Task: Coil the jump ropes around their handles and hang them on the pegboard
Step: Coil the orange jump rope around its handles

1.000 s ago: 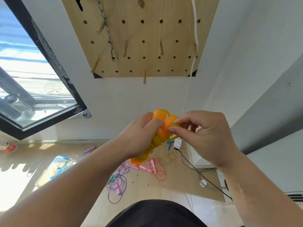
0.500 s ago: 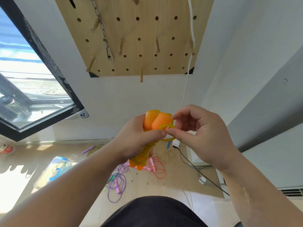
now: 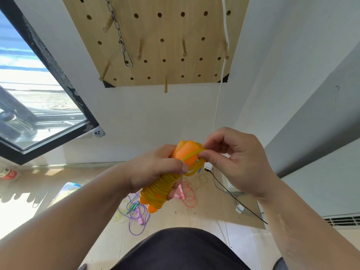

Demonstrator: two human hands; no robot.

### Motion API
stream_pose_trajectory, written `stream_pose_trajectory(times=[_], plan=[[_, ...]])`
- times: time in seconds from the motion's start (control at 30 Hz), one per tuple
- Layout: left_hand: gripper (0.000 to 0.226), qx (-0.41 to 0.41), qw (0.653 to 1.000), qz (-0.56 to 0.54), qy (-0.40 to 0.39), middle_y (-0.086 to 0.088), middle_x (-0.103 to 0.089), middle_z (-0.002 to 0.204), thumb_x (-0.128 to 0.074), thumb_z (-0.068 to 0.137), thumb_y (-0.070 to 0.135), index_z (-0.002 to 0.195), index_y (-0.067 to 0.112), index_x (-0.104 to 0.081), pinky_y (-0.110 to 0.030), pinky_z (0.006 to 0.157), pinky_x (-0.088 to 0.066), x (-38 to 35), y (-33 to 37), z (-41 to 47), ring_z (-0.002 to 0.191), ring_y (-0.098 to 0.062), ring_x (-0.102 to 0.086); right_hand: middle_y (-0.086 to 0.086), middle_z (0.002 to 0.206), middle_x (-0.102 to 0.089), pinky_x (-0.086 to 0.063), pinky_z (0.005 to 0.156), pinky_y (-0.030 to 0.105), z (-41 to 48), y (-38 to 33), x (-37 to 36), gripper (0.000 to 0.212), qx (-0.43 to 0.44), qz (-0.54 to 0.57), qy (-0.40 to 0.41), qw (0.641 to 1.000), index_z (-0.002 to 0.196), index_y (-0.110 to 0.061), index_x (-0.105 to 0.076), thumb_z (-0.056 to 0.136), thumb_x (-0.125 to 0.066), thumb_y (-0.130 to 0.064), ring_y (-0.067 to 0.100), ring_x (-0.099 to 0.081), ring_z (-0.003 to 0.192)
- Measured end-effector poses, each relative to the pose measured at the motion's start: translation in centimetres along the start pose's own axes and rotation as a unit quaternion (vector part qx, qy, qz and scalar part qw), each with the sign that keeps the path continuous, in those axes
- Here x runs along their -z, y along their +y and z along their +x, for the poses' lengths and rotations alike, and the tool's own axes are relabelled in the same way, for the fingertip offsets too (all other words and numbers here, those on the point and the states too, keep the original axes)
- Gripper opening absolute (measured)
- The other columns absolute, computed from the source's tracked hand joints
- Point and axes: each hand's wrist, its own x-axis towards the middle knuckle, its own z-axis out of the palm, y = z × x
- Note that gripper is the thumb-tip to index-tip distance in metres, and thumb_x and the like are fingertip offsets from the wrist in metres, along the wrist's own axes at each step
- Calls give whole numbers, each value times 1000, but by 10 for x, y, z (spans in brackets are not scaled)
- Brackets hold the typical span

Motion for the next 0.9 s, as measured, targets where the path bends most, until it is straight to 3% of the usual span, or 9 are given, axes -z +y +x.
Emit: stream_pose_trajectory(times=[0.13, 0.4, 0.47, 0.57, 0.63, 0.7, 0.77, 0.9], plan=[[60, 10, 1000, 13, -17, -26, -56, 84, -70, 64, 41, 109, 5, -53, -37, 61, -54, -1, 6, -4, 58, -32, -58, 8, 76, -71, -58, 61, 40, 0, 3, -5, 8, -41, 141, 16, 989, 91, -18, -74, 84, -76, -22, 26, -69, 65], [55, 9, 998, 63, -10, -23, -59, 84, -68, 64, 46, 108, 13, -60, -41, 63, -53, -7, 7, -6, 58, -28, -61, 13, 69, -65, -51, 54, 30, -1, 7, -13, 3, -76, 214, 25, 974, 84, -24, -75, 84, -75, -21, 22, -61, 55], [64, -3, 992, 128, 10, -22, -64, 95, -67, 64, 50, 117, 15, -61, -48, 65, -58, -5, 8, -4, 68, -36, -66, 11, 67, -63, -50, 52, 28, -3, 10, -13, 12, -94, 231, 14, 968, 86, -26, -78, 85, -75, -15, 20, -59, 53], [63, -12, 978, 205, 24, -24, -65, 102, -67, 61, 53, 112, 17, -60, -60, 71, -59, -4, 9, -4, 87, -51, -66, 19, 66, -61, -47, 48, 25, -6, 10, -13, 18, -116, 252, -13, 961, 88, -29, -81, 85, -70, -16, 18, -57, 48], [66, -6, 975, 223, 15, -24, -64, 103, -67, 61, 53, 115, 15, -58, -58, 70, -59, -3, 9, -5, 86, -50, -66, 7, 63, -64, -45, 47, 22, -8, 8, -13, 16, -120, 250, -22, 960, 84, -26, -81, 84, -70, -14, 14, -56, 47], [70, -1, 976, 220, -1, -25, -63, 103, -67, 62, 52, 119, 13, -55, -54, 67, -60, -2, 7, -5, 78, -46, -68, -9, 62, -65, -44, 48, 19, -8, 6, -13, 8, -122, 247, -30, 961, 83, -11, -76, 84, -69, -12, 10, -53, 48], [69, -7, 981, 192, -21, -29, -60, 101, -67, 65, 48, 120, 10, -52, -50, 63, -58, -2, 5, -5, 70, -44, -66, -10, 62, -65, -42, 48, 19, -8, 6, -14, 9, -114, 238, -31, 964, 82, -5, -71, 86, -70, -14, 10, -51, 49], [52, -40, 989, 129, -56, -16, -61, 88, -65, 68, 41, 112, 15, -55, -45, 62, -55, -1, -2, -8, 65, -38, -61, 24, 70, -63, -41, 49, 23, -5, 2, -14, 19, -91, 215, -38, 972, 75, -16, -70, 86, -74, -31, 12, -50, 50]])
